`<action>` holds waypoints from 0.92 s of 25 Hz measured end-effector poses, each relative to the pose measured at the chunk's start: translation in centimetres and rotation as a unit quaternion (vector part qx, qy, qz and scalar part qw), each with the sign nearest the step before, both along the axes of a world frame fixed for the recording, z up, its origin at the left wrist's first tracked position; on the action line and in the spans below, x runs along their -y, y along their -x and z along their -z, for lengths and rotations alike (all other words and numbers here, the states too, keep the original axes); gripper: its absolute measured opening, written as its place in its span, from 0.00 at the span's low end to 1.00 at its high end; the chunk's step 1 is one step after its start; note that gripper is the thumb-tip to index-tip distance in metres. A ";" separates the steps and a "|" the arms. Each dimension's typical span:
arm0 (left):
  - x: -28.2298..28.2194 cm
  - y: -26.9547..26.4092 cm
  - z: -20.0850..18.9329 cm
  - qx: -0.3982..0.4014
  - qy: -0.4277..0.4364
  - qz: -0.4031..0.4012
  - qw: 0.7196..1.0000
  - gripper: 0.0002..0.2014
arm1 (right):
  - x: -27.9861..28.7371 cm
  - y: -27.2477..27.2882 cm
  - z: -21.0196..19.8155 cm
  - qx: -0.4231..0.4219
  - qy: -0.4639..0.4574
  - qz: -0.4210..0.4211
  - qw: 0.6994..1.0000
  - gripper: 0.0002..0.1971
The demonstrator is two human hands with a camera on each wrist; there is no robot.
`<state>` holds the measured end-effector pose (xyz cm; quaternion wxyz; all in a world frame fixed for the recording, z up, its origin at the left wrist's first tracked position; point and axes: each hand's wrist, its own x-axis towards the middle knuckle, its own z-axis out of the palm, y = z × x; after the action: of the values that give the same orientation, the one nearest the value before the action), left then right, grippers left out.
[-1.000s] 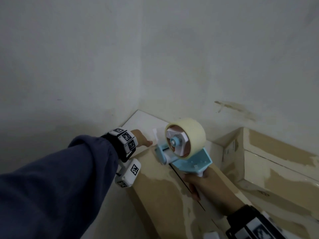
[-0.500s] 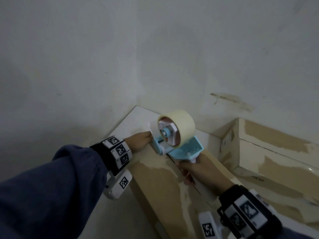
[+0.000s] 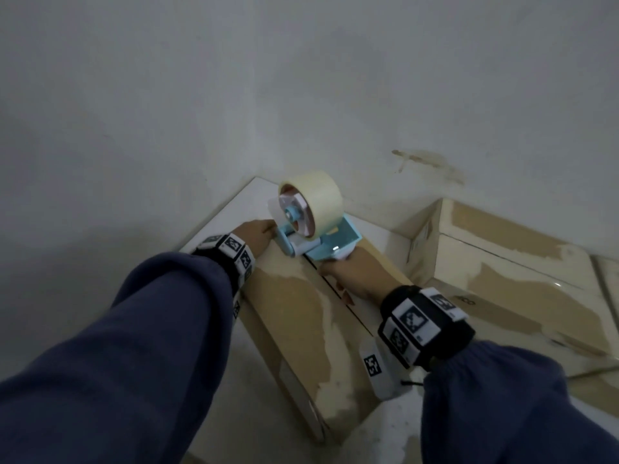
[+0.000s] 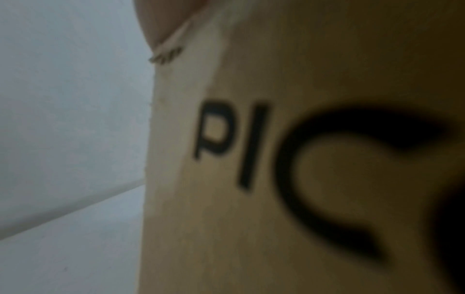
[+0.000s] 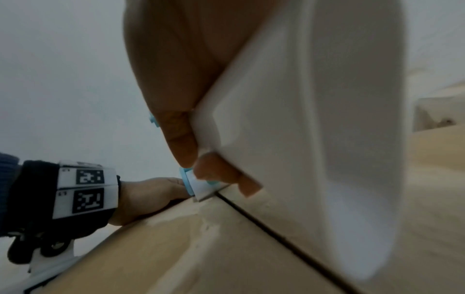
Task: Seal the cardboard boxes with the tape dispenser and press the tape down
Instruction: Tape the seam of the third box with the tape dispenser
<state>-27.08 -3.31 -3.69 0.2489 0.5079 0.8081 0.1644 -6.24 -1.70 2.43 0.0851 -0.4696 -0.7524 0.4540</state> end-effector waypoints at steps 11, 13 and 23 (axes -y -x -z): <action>0.5 -1.2 -0.9 -0.031 0.009 0.021 0.999 0.20 | 5.6 -14.0 1.6 -0.024 0.065 0.008 0.998 0.03; 0.6 -1.7 -1.6 -0.083 0.038 0.020 0.996 0.23 | 5.7 -14.3 2.5 -0.019 0.044 0.000 0.999 0.02; 11.4 -15.9 -1.4 -0.120 0.058 0.067 0.989 0.65 | 3.5 -8.4 3.3 -0.065 -0.009 0.030 0.997 0.06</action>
<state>-11.13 -14.75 -2.30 0.1896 0.5617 0.8044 0.0383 2.17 -5.22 -0.91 0.1518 -0.4606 -0.7346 0.4745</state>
